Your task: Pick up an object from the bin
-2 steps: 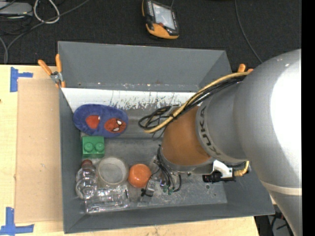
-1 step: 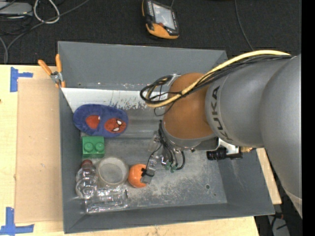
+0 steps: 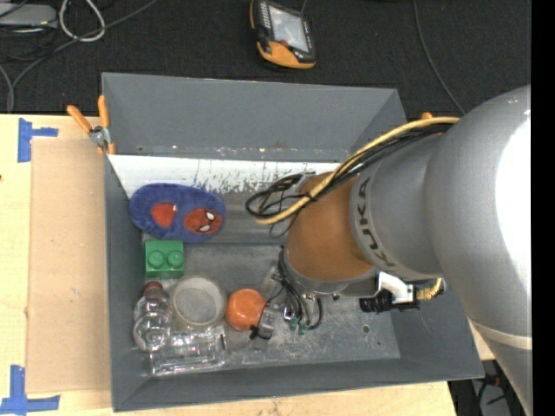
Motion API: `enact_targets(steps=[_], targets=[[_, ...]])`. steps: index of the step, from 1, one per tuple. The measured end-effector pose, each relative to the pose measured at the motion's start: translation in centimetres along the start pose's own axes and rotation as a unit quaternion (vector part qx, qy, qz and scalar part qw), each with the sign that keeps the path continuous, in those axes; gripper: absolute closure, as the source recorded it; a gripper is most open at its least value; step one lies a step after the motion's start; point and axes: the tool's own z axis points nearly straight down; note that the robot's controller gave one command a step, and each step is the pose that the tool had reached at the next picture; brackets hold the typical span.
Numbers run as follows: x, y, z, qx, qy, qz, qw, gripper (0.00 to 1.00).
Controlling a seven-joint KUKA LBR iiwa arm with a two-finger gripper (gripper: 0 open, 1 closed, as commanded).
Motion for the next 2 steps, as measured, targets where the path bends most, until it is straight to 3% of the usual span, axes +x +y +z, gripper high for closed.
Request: enact_targets(steps=[1, 2], targets=[[1.29, 5.16, -3.43, -0.007, -0.0080, 0.021, 0.9997, 1.00], [1.32, 5.16, -3.44, -0.007, -0.0078, 0.020, 0.9997, 1.00]])
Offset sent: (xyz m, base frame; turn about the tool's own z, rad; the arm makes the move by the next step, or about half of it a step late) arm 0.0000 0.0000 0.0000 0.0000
